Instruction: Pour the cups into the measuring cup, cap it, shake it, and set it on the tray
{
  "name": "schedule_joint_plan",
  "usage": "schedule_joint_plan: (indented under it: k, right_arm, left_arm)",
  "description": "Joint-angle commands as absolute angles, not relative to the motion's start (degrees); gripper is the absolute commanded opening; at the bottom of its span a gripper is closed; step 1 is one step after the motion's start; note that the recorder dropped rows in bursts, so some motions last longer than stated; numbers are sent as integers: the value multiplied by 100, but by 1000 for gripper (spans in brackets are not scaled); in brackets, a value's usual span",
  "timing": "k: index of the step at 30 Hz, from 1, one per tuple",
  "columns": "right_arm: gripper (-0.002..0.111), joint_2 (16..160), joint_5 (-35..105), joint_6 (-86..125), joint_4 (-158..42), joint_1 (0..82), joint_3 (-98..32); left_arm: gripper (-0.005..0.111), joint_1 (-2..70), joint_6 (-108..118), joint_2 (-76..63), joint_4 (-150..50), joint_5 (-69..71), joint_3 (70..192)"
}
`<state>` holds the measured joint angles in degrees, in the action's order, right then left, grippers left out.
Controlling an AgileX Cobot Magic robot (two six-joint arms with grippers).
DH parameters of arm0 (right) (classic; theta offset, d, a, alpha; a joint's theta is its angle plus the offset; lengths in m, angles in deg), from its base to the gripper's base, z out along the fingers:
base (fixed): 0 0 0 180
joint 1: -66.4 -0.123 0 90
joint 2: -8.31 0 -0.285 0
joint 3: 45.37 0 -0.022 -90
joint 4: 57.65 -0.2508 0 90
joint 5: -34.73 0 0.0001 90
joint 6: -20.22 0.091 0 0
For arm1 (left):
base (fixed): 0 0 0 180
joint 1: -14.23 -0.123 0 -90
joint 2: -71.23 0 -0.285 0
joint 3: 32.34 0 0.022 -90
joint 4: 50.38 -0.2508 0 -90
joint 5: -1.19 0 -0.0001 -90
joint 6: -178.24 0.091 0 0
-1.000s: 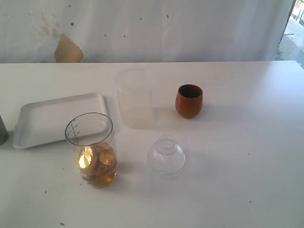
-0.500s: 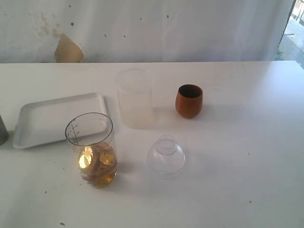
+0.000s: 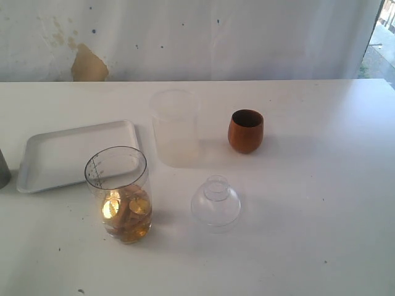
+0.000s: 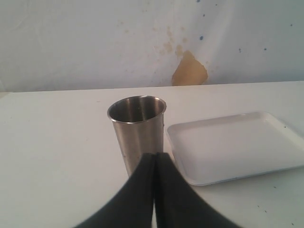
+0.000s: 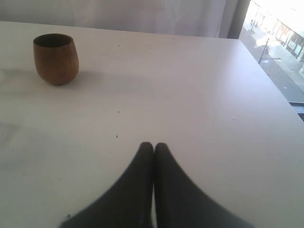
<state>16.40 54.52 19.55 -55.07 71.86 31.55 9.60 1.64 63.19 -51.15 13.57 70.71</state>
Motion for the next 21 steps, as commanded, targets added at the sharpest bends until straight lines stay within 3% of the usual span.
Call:
schedule_joint_plan:
  k: [1, 15, 21]
  right_arm:
    - [0, 1609, 5437, 1964, -5485, 7213, 3185]
    - [0, 1609, 4969, 2022, -5394, 7213, 3185]
    - [0, 1609, 2625, 2022, -5420, 7213, 3185]
  left_arm:
    - [0, 986, 179, 6345, -5168, 1279, 7044]
    - [0, 986, 179, 6345, -5168, 1279, 7044]
    - [0, 986, 179, 6345, -5168, 1279, 7044]
